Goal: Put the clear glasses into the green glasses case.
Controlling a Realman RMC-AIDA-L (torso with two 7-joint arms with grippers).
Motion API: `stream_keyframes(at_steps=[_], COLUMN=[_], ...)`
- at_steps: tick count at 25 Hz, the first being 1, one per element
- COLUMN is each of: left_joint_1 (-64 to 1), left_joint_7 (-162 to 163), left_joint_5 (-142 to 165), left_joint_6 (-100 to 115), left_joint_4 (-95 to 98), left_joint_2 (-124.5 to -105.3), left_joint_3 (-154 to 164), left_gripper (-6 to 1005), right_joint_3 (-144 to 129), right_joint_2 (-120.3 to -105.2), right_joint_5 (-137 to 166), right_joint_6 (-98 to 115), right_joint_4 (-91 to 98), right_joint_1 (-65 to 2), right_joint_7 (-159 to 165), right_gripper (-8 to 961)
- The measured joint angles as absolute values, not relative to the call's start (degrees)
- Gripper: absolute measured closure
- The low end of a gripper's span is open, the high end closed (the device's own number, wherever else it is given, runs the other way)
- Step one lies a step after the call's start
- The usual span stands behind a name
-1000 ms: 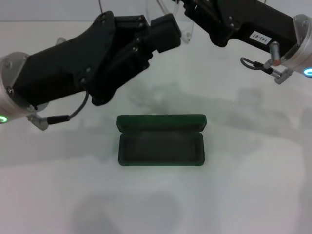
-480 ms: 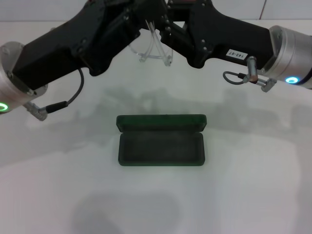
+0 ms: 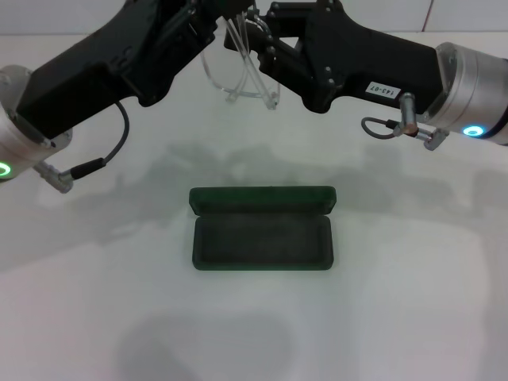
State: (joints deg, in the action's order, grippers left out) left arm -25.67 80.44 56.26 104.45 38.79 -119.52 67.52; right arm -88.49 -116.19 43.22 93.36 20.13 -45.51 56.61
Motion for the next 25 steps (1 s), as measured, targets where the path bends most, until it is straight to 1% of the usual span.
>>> stream_keyframes(at_steps=[25], left_joint_1=[-25.3], left_joint_7=[80.4], left_joint_5=[56.5], left_joint_6=[104.5], left_joint_4=[37.6], left_joint_2=[-119.57], left_joint_3=[67.5], left_gripper=[959], right_joint_3=[-90.5], right_joint_2=[-116.19], right_joint_5=[41.6], right_joint_6=[93.4], right_joint_4=[21.1], right_joint_1=[-44.8], right_joint_7=[56.5], right_gripper=[851])
